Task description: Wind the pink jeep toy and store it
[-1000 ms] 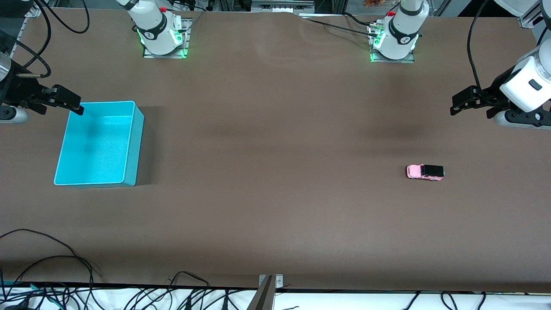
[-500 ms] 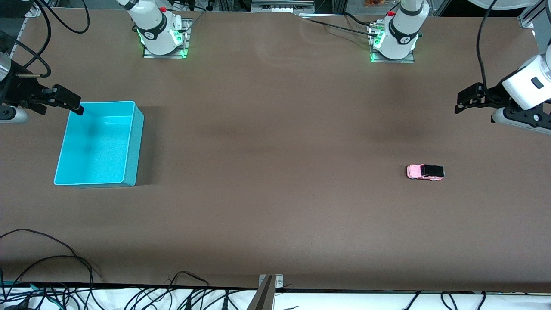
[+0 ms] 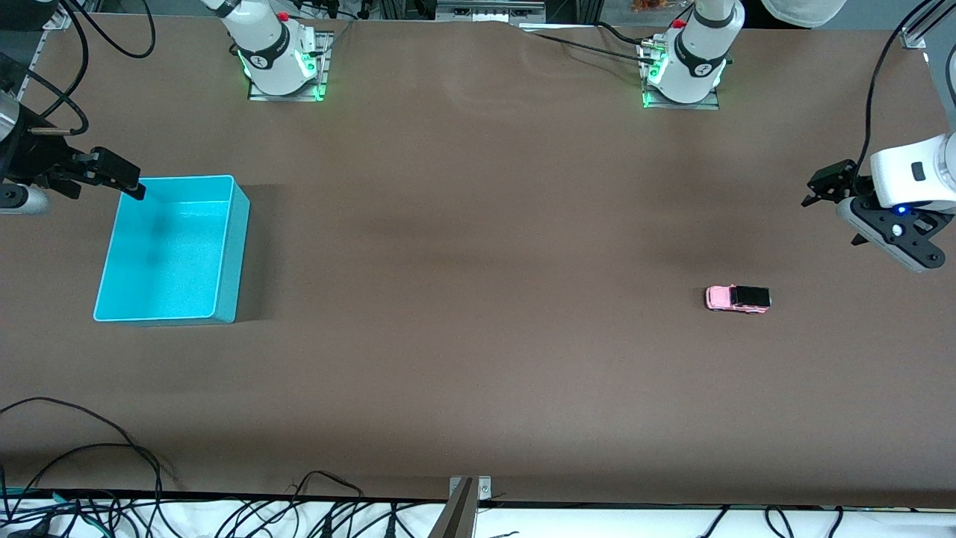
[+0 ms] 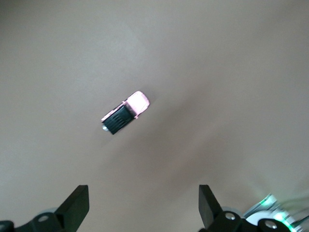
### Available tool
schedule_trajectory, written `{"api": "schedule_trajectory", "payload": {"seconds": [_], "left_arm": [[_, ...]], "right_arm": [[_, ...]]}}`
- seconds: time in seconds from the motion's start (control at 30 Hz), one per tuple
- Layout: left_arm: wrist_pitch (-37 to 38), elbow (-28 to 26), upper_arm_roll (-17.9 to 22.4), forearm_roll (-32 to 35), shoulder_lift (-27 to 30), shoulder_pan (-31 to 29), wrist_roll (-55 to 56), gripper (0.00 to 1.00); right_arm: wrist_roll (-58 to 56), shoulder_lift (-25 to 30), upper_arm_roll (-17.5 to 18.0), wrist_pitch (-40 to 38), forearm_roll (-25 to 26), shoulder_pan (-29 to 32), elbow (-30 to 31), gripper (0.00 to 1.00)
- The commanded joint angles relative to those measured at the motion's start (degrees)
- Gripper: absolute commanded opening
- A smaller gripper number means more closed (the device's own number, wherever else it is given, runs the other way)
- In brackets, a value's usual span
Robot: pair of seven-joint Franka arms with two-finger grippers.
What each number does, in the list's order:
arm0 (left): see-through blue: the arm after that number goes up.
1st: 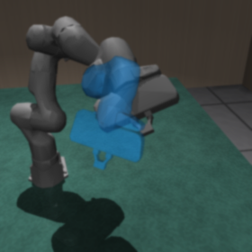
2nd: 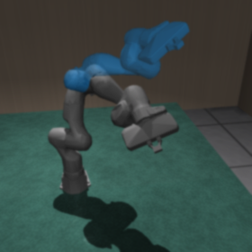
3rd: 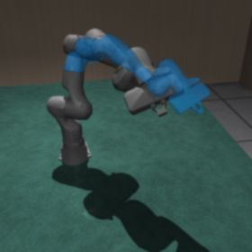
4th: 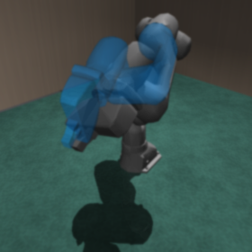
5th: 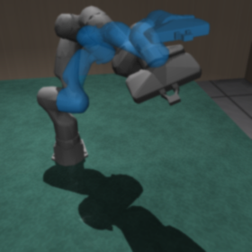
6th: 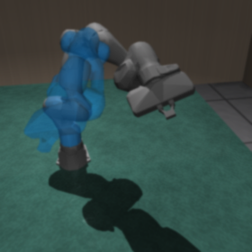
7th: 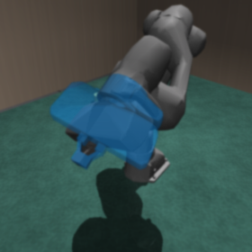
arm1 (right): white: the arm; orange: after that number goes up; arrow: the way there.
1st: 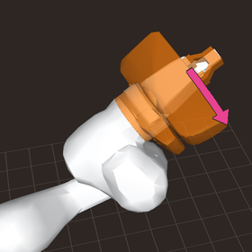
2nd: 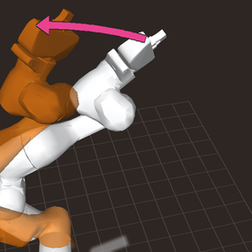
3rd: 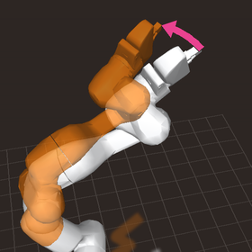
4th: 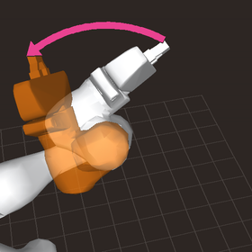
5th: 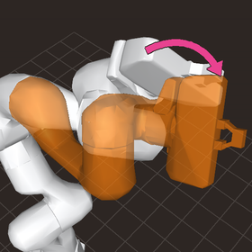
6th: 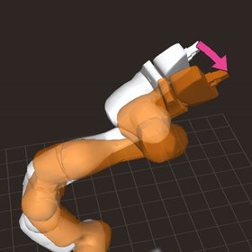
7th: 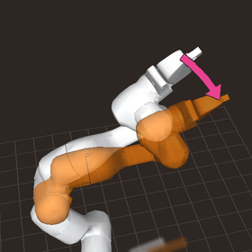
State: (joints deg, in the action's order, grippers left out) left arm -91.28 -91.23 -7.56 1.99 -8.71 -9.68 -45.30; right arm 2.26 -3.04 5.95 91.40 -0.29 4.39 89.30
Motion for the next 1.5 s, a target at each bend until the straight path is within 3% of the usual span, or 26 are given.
{"api": "schedule_trajectory", "payload": {"seconds": [0.0,0.4,0.9,1.2,1.47], "left_arm": [[-1.4,1.1,-0.3,2.7,-2.7,-0.2,-9.3,1.00],[-10.0,-1.7,-0.3,2.8,-8.7,-0.3,-27.6,1.00],[-30.4,-14.3,-0.2,2.8,-11.5,-1.9,-42.1,1.00],[-37.9,-15.9,-0.3,8.0,-15.8,-2.0,-46.9,1.00],[-45.6,-20.5,-0.2,8.1,-17.4,-2.4,-46.9,1.00]], "right_arm": [[0.0,0.9,0.0,-0.2,-1.1,0.4,0.9,1.00],[0.0,0.9,0.0,-0.2,-1.1,0.4,0.9,1.00],[0.0,0.9,0.0,-0.2,-1.1,0.4,0.9,1.00],[0.0,0.9,0.0,-0.3,-1.1,0.4,0.9,1.00],[0.0,0.9,0.0,-0.3,-1.1,0.4,0.9,1.00]]}}
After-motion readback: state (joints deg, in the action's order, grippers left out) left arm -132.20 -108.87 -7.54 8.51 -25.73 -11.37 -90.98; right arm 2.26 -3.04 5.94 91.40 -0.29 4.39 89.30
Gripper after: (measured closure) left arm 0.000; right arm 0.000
